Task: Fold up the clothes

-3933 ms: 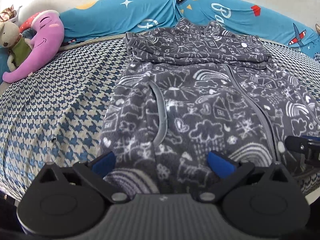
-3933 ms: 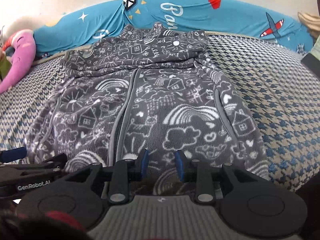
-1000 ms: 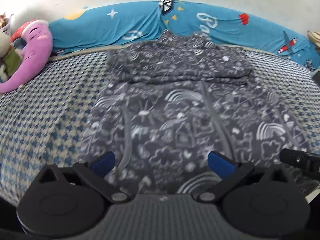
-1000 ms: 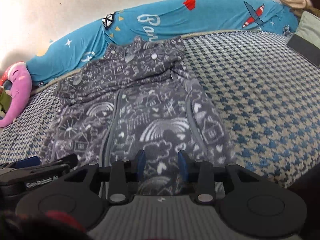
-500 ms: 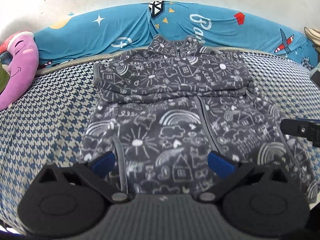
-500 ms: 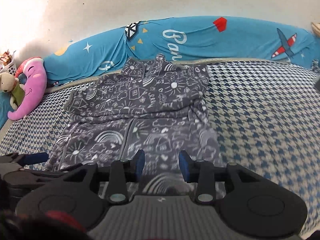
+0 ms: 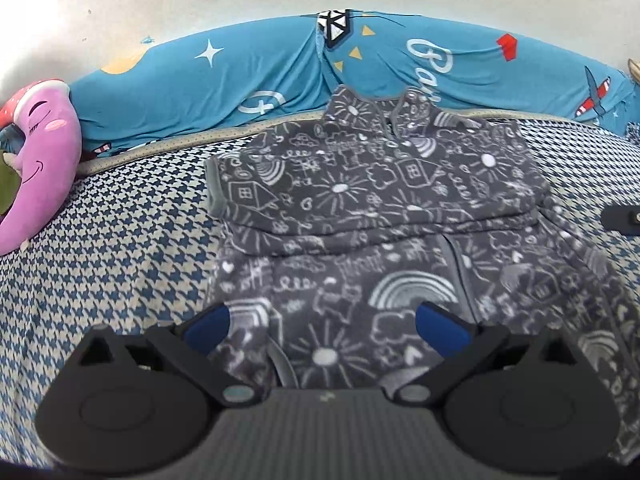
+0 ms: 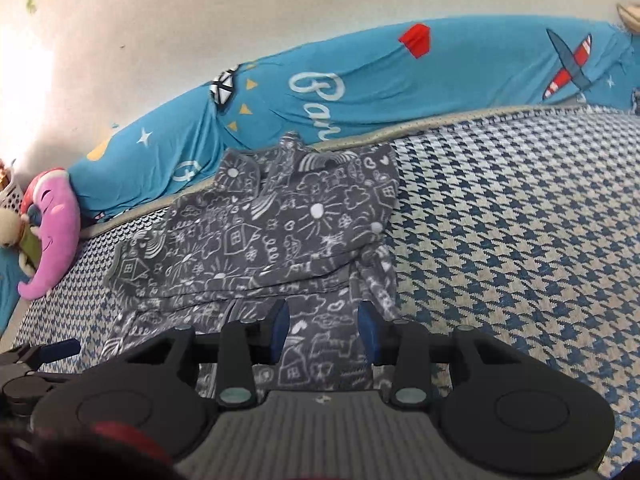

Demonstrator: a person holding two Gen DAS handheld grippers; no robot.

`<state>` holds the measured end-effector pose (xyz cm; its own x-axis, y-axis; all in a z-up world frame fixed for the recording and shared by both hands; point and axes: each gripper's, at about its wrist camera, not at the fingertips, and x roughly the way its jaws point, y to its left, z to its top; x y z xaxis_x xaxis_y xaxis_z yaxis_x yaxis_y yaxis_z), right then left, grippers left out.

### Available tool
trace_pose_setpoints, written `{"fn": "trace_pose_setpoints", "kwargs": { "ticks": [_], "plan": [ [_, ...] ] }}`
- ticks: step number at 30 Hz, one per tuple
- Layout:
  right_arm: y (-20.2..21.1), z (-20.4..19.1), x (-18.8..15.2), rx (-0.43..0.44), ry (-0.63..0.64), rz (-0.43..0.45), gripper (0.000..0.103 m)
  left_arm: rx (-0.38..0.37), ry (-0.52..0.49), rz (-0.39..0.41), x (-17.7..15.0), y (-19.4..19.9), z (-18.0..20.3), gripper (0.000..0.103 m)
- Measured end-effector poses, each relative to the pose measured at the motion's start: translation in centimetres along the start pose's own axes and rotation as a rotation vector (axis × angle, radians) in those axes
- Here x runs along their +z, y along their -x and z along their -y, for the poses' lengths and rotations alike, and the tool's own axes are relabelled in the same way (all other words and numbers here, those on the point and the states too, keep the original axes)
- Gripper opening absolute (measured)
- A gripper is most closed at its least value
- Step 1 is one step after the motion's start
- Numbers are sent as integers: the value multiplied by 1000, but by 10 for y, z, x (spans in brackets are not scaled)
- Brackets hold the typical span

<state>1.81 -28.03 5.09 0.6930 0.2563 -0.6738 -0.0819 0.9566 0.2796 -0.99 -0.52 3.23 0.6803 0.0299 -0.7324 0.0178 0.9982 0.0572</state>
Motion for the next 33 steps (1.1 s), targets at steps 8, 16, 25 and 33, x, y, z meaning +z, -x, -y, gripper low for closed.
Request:
{"fn": "trace_pose_setpoints", "kwargs": {
  "ticks": [8, 16, 25, 33],
  "plan": [
    [-19, 16, 18, -26, -55, 20, 38, 14, 73, -17, 13, -25, -23, 103],
    [-48, 44, 36, -15, -180, 26, 44, 27, 83, -16, 30, -48, -31, 103],
    [-88, 58, 47, -5, -226, 3, 45, 41, 155, 11, 60, -73, -38, 103],
    [-125, 65, 51, -6, -247, -25, 46, 78, 177, -12, 69, -93, -44, 103]
  ]
}}
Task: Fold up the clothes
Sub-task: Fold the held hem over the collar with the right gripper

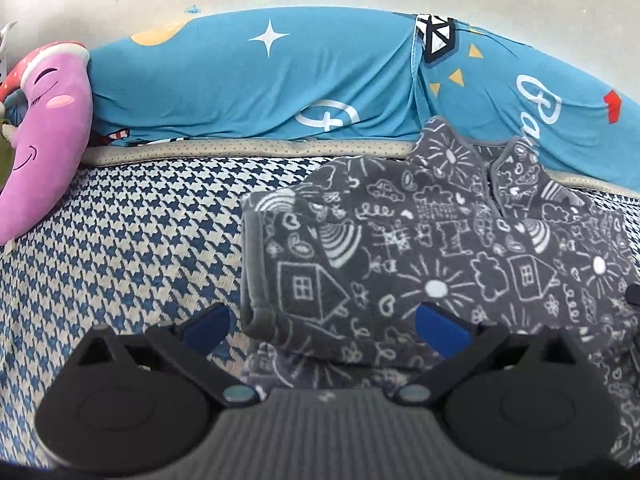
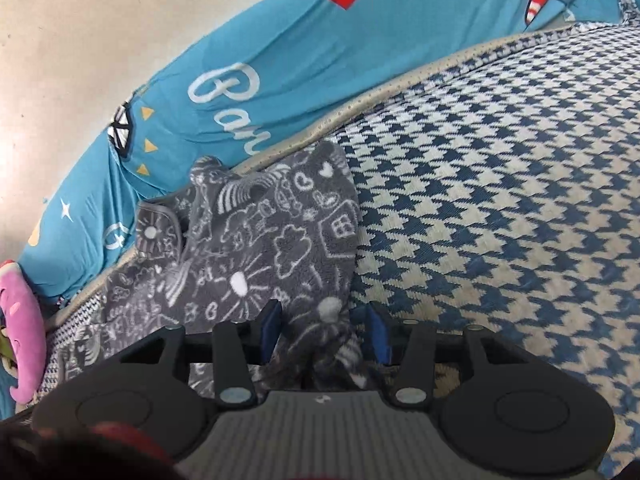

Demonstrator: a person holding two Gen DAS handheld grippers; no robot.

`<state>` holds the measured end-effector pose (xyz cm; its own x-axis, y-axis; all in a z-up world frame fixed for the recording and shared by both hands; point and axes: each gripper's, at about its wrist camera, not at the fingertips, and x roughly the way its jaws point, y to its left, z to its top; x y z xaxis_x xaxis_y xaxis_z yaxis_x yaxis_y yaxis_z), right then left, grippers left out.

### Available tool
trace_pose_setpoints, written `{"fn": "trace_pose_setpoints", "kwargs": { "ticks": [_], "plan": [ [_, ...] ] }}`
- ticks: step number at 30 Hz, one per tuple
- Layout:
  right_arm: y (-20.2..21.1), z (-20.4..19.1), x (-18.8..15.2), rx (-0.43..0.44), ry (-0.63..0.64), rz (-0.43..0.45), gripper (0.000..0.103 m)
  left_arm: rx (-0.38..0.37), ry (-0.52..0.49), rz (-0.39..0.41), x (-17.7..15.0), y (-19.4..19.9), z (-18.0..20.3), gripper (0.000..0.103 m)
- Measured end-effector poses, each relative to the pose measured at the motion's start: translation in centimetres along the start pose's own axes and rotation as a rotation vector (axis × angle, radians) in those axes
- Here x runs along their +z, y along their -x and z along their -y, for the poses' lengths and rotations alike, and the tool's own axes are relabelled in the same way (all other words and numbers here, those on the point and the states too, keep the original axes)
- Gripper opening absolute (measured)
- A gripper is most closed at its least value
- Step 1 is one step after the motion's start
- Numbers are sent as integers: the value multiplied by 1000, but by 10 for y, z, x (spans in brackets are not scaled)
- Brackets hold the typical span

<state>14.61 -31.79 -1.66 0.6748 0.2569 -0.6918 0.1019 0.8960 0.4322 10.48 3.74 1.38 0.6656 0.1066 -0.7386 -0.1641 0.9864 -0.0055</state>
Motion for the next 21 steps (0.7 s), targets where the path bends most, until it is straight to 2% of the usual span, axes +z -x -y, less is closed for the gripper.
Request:
{"fn": "trace_pose_setpoints", "kwargs": {
  "ticks": [5, 7, 13, 17, 21],
  "plan": [
    [-10, -5, 2, -1, 20, 17, 47, 29, 6, -13, 1, -11, -4, 103],
    [-12, -7, 2, -6, 37, 22, 38, 47, 13, -23, 2, -16, -6, 103],
    [-12, -12, 0, -20, 60, 36, 24, 106, 47, -85, 1, -32, -12, 103],
    [-10, -16, 0, -24, 67, 46, 19, 77, 89, -112, -1, -41, -21, 103],
    [-2, -19, 2, -10, 60, 66, 17, 57, 135, -108, 0, -37, -26, 103]
  ]
}}
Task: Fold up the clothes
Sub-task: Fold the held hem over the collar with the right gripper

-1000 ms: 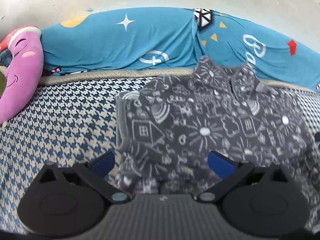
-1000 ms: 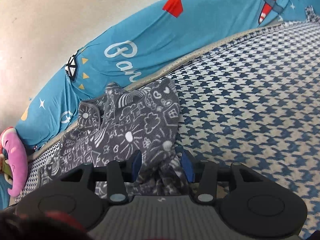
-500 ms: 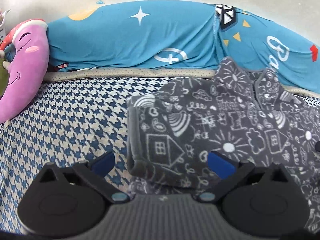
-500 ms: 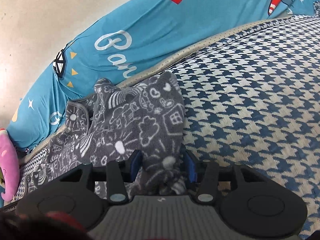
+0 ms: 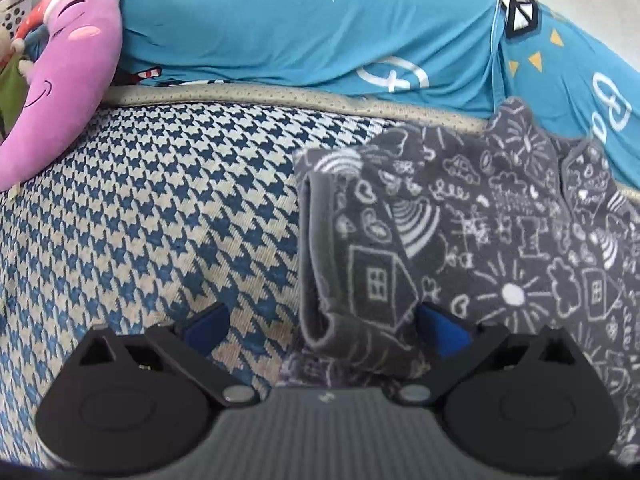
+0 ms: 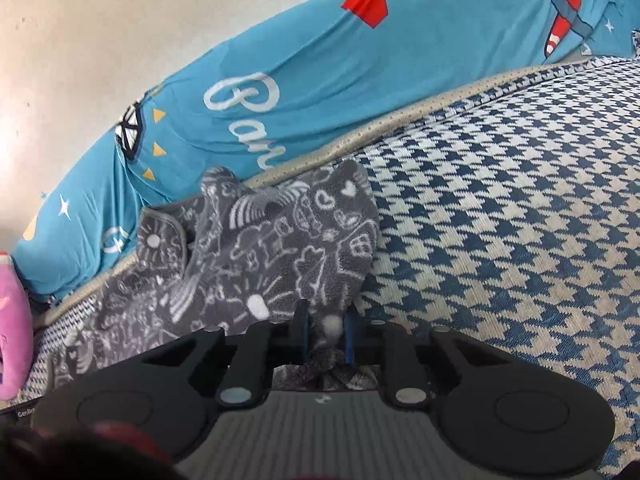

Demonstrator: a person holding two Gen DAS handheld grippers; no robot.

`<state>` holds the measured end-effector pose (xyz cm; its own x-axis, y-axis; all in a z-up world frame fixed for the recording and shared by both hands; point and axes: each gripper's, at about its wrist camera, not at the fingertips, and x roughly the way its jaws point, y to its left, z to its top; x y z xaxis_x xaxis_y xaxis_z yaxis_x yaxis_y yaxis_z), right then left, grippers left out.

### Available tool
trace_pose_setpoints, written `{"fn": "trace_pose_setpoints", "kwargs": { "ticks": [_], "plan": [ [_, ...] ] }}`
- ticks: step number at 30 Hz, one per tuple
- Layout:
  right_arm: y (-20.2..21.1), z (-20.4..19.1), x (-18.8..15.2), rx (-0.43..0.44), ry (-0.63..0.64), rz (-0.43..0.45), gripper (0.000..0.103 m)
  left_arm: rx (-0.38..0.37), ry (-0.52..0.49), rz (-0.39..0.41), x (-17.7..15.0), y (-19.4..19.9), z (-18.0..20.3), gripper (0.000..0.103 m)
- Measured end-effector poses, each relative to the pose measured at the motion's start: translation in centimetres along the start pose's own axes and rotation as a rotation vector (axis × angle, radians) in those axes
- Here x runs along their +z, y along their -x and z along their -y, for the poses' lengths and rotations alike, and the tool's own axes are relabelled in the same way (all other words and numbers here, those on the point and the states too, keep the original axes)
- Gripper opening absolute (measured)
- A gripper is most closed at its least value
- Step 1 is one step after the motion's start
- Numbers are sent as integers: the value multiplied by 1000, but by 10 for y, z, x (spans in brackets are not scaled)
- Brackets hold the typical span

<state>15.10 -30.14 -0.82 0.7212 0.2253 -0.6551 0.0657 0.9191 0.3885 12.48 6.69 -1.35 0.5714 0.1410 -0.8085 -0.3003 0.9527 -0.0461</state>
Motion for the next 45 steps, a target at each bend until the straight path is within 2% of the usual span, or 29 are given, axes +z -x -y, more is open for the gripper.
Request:
{"fn": "trace_pose_setpoints", "kwargs": {
  "ticks": [5, 11, 14, 16, 21, 23, 24, 25, 28, 45],
  "plan": [
    [9, -4, 4, 18, -6, 24, 17, 3, 15, 97, 1, 18, -5, 103],
    [3, 0, 3, 2, -25, 0, 19, 39, 11, 67, 3, 12, -10, 103],
    [-3, 4, 2, -15, -48, -24, 23, 47, 1, 63, 2, 11, -10, 103],
    [-7, 5, 1, -29, -54, -42, 42, 55, -7, 66, 1, 11, -8, 103],
    [-12, 2, -3, -42, -20, -40, 45, 67, -23, 64, 0, 10, -5, 103],
    [-13, 0, -4, -42, -19, -30, 40, 70, -26, 61, 0, 9, -4, 103],
    [-14, -1, -5, -41, -19, -26, 31, 70, -29, 59, -1, 9, -4, 103],
    [-14, -3, -5, -42, -22, -25, 27, 70, -31, 59, -1, 9, -4, 103],
    [-11, -5, -4, -43, -40, -10, 21, 71, -36, 58, -1, 9, -4, 103],
    [19, -37, -1, 21, -15, 67, 18, 64, -31, 69, -2, 23, -10, 103]
  ]
}}
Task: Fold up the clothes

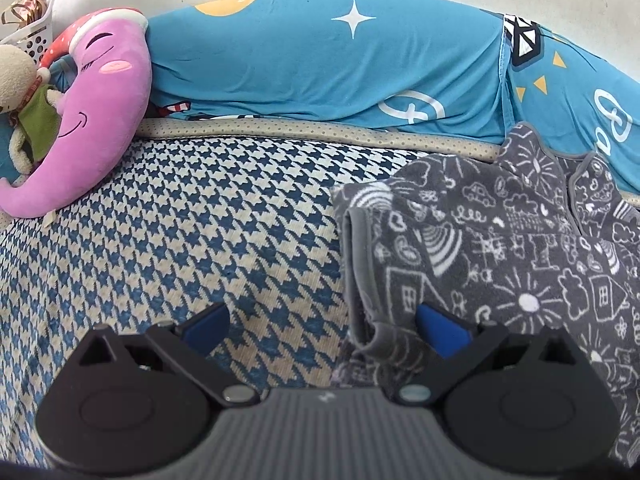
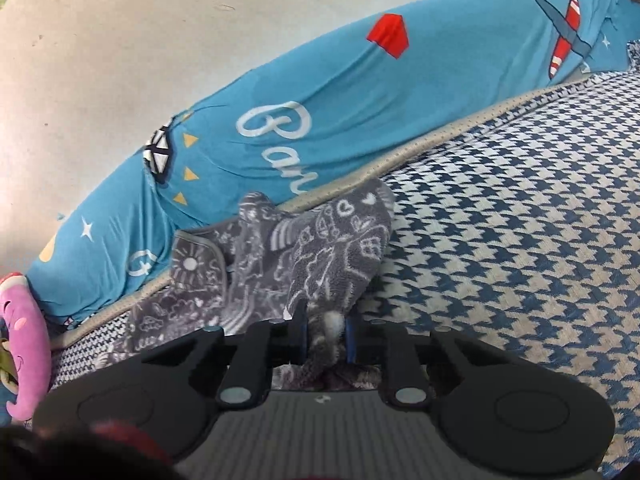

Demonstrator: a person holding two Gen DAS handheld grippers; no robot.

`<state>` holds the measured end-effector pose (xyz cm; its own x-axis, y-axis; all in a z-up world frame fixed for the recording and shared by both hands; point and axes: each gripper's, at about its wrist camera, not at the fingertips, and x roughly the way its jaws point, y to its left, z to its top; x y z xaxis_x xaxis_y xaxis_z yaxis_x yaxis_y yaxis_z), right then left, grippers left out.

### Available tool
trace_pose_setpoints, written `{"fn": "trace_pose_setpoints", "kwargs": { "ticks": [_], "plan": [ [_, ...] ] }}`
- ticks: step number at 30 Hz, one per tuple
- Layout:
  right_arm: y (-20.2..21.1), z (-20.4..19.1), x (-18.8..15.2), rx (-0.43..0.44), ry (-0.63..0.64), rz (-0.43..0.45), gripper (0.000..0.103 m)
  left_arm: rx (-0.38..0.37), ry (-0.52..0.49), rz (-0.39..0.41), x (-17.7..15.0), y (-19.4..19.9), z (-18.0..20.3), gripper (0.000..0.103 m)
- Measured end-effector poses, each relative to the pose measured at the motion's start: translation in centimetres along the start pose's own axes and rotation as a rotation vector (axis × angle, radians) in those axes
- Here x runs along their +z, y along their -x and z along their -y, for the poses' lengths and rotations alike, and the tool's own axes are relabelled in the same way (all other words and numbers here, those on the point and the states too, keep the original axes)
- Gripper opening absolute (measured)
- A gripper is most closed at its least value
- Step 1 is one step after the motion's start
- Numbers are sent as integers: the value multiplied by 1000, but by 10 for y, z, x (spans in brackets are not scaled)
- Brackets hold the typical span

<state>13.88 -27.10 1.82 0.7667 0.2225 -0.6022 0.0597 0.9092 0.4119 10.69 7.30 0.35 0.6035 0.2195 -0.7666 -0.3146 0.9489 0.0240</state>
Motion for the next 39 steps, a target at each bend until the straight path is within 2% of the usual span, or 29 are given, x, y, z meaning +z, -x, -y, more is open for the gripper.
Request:
{"fn": "trace_pose_setpoints", "kwargs": {
  "ticks": [15, 22, 28, 31, 35, 39],
  "plan": [
    [12, -81, -13, 78, 135, 57, 17, 4, 27, 20, 3, 11, -24, 103],
    [9, -136, -30, 128, 268, 84, 17, 31, 54, 26, 4, 14, -45, 103],
    [-6, -191, -63, 156, 465, 101, 17, 47, 87, 22, 5, 14, -69, 103],
    [-19, -212, -83, 179, 565, 73, 21, 51, 116, 18, 6, 14, -82, 103],
    [-39, -225, -104, 229, 610, 9, 25, 45, 145, 12, 7, 14, -93, 103],
    [-44, -229, -112, 279, 610, -13, 26, 54, 157, 16, 8, 14, -100, 103]
  ]
}}
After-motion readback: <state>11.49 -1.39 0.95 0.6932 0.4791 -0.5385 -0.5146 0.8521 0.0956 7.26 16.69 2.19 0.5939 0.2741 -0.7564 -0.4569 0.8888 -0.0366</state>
